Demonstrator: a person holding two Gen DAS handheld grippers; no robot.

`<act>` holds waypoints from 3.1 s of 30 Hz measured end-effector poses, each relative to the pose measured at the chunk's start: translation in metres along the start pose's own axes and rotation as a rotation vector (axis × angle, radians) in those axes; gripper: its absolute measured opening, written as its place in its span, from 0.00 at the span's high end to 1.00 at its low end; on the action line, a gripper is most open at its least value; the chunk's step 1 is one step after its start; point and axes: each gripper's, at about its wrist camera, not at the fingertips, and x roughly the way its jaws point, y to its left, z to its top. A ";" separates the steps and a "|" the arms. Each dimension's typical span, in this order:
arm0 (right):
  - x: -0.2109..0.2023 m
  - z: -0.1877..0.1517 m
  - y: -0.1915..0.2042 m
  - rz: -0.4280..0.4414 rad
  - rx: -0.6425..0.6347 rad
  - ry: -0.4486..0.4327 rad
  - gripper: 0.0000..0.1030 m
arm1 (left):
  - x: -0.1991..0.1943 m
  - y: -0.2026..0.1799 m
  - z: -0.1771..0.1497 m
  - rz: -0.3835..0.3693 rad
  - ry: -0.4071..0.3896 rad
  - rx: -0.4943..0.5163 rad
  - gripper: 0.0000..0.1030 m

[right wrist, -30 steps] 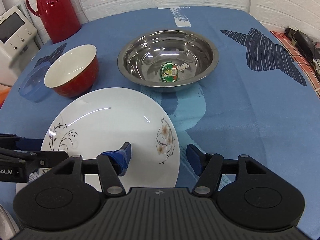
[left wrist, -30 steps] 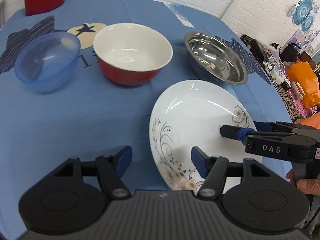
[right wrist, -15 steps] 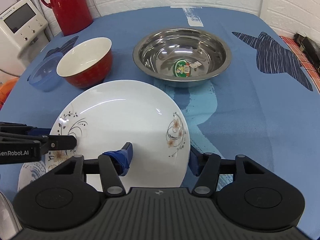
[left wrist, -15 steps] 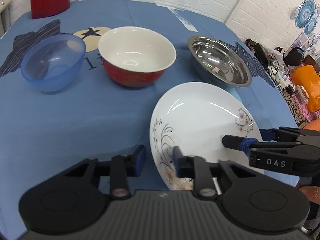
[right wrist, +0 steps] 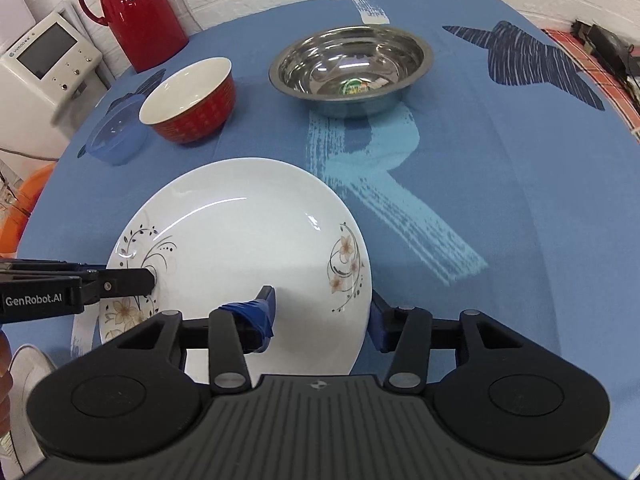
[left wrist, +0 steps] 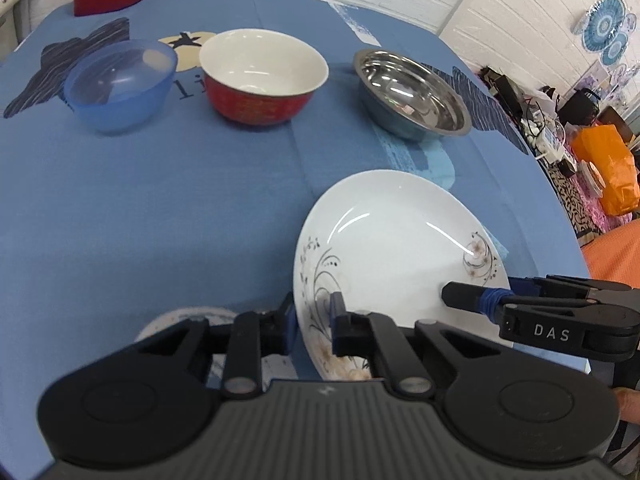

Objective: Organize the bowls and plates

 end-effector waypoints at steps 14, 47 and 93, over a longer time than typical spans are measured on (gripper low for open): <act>-0.075 -0.099 -0.020 0.000 0.085 -0.039 0.63 | -0.031 -0.046 -0.093 -0.079 0.049 0.057 0.97; -0.097 -0.109 -0.048 -0.024 0.114 -0.141 0.60 | -0.054 -0.036 -0.077 -0.144 -0.019 0.018 0.70; -0.036 0.026 -0.092 0.168 0.098 -0.145 0.55 | 0.021 -0.046 0.039 -0.204 0.061 0.110 0.33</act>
